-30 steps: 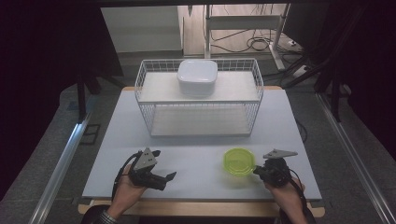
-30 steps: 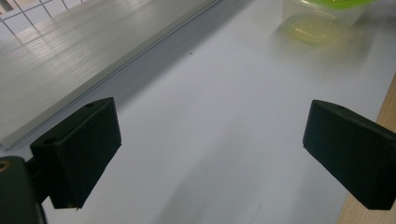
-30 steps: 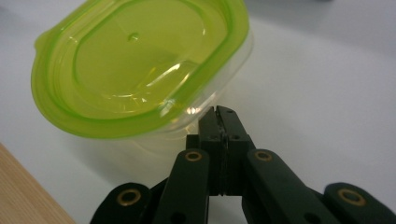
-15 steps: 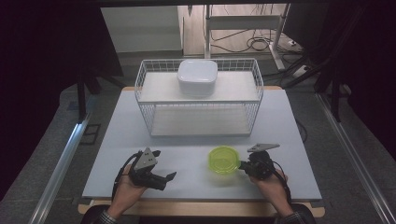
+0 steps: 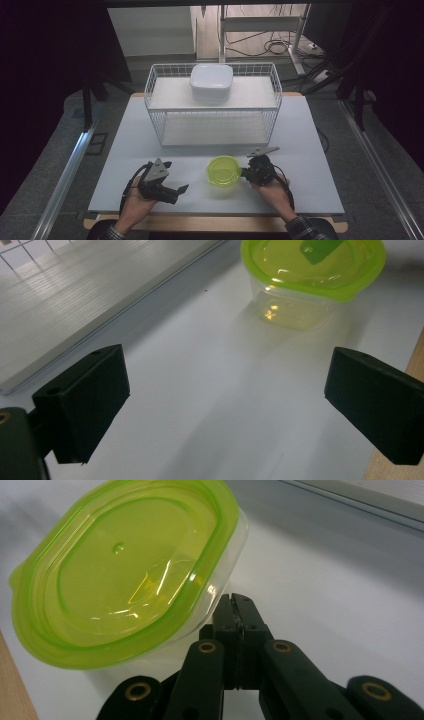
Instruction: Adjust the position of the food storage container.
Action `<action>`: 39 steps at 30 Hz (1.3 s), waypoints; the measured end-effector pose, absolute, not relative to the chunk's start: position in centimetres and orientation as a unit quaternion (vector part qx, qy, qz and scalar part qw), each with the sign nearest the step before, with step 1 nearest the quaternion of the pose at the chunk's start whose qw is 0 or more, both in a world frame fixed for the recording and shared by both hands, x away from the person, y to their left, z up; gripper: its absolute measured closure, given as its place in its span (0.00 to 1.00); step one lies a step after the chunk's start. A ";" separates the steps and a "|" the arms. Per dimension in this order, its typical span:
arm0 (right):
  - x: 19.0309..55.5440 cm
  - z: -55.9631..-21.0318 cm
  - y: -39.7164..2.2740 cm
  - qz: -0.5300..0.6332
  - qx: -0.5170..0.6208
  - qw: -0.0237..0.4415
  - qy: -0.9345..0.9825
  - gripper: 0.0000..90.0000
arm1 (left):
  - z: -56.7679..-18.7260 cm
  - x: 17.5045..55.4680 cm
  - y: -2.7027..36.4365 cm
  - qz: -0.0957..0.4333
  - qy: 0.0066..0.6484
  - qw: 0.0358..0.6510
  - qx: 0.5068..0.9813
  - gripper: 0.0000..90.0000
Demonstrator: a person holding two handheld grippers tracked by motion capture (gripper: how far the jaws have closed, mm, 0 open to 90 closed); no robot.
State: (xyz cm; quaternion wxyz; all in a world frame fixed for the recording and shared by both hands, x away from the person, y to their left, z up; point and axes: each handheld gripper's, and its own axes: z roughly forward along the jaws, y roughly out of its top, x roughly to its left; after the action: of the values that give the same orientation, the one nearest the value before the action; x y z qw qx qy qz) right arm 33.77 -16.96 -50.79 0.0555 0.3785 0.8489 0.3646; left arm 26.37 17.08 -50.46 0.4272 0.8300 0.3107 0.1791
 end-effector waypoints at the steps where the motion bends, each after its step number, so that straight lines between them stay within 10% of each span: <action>1: 33.9 -50.8 -16.7 0.365 0.376 0.054 0.850 0.99 | -50.5 26.4 17.1 0.179 0.311 0.426 0.830 0.04; 23: 35.3 -50.6 -15.1 0.369 0.342 0.081 0.860 0.95 | -50.7 26.3 16.9 0.177 0.309 0.417 0.836 0.04; 39: 33.4 -48.6 -18.8 0.394 0.349 0.121 0.841 0.36 | -51.2 25.7 17.8 0.169 0.320 0.420 0.832 0.03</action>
State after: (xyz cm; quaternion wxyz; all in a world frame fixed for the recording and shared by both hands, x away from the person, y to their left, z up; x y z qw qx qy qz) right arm 33.37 -18.80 -48.56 0.1206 0.3493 0.8415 0.3942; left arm 25.68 17.85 -51.17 0.4201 0.8324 0.3196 0.1690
